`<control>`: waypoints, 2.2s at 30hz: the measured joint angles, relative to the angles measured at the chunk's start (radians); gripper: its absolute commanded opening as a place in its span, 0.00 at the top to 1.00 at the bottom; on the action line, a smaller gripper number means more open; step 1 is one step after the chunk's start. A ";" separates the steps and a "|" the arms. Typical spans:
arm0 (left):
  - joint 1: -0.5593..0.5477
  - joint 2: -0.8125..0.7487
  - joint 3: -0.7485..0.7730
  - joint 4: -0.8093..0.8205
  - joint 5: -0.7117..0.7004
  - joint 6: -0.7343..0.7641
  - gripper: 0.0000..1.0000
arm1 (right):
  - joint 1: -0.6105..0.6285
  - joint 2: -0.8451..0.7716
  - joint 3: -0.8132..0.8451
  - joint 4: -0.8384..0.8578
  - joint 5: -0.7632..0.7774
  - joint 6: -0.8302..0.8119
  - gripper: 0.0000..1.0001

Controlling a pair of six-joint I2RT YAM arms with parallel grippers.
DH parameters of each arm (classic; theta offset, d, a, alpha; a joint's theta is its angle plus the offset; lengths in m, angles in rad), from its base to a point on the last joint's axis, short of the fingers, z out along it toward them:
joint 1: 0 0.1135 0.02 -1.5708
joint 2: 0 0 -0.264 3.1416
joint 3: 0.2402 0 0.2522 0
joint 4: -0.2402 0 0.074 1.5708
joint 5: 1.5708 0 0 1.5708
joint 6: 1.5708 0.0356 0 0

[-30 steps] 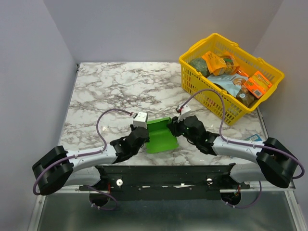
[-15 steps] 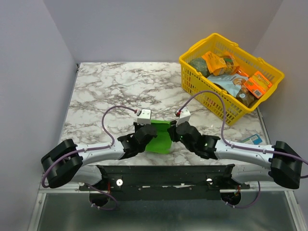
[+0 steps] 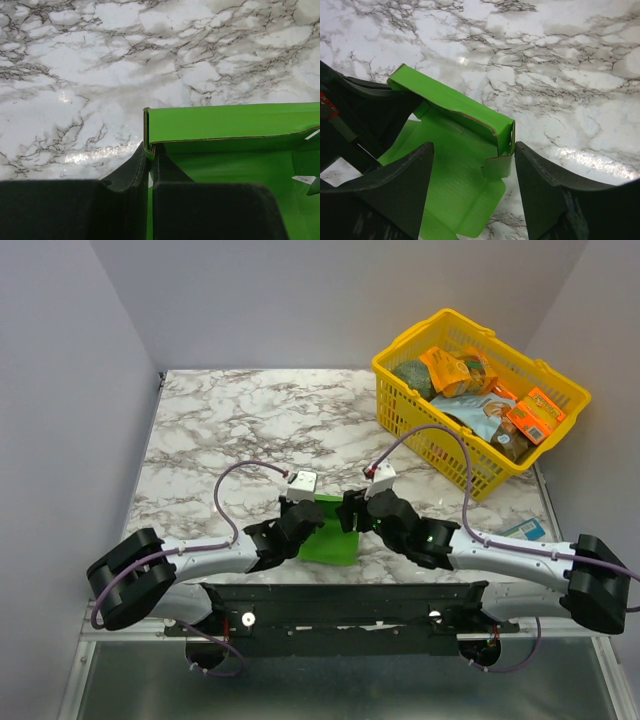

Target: Fold the paper box

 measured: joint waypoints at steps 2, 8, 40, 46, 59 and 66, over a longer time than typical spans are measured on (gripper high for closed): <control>0.015 -0.019 -0.038 0.015 0.038 0.013 1.00 | -0.002 -0.024 -0.001 0.009 -0.031 -0.021 0.20; 0.123 -0.087 -0.142 0.054 0.203 0.048 1.00 | -0.077 -0.176 -0.035 0.054 -0.195 -0.063 0.21; 0.216 -0.194 -0.256 0.200 0.448 0.141 1.00 | -0.368 0.123 -0.269 0.484 -0.887 -0.150 0.59; 0.217 -0.194 -0.266 0.210 0.450 0.146 1.00 | -0.367 0.175 -0.260 0.533 -0.872 -0.150 0.61; 0.214 -0.119 -0.263 0.257 0.440 0.143 1.00 | -0.360 0.291 -0.229 0.603 -0.747 -0.149 0.67; 0.206 -0.080 -0.239 0.263 0.389 0.127 1.00 | -0.350 0.348 -0.200 0.651 -0.676 -0.149 0.65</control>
